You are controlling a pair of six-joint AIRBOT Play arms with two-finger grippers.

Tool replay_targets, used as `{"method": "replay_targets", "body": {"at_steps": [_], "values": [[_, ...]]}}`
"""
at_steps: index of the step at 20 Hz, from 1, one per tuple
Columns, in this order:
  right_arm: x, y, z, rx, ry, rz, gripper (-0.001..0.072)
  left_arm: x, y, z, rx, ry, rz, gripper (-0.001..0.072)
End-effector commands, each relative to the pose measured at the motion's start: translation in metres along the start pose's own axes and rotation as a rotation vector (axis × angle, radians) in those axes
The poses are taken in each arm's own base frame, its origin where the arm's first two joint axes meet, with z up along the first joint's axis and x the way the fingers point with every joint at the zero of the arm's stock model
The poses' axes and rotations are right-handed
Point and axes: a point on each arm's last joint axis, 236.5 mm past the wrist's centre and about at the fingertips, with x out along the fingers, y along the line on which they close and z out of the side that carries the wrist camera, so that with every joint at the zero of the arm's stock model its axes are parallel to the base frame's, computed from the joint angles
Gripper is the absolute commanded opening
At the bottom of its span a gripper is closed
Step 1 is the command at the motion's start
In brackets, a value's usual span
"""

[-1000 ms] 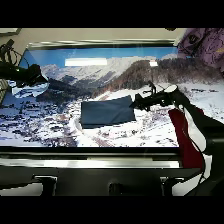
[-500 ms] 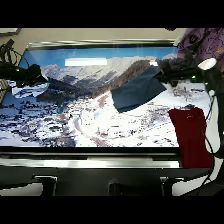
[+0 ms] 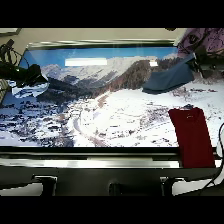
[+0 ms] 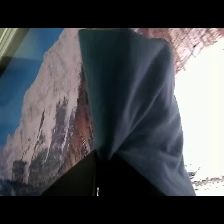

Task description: Fold the clothes and pants, and hang the long-sleeved shirts on hangers.

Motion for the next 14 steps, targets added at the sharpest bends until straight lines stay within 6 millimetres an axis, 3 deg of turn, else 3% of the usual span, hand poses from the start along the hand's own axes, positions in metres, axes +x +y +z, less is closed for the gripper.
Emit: {"method": "replay_targets", "body": {"at_steps": [1, 7, 11, 14], "values": [[-0.038, -0.027, 0.029, 0.056, -0.140, -0.151, 0.0022, 0.000, 0.000, 0.000, -0.001, 0.000, 0.000, 0.0020], [-0.086, -0.051, 0.034, 0.124, -0.235, -0.323, 0.0022, 0.000, 0.001, -0.006, 0.000, 0.026, 0.002, 0.0020], [-0.111, -0.077, 0.021, 0.159, -0.220, -0.466, 0.0022, 0.000, 0.001, -0.008, -0.001, 0.034, 0.003, 0.0020], [-0.130, -0.103, -0.002, 0.205, -0.157, -0.608, 0.0021, 0.000, 0.001, -0.008, 0.000, 0.034, 0.003, 0.0019]]}}
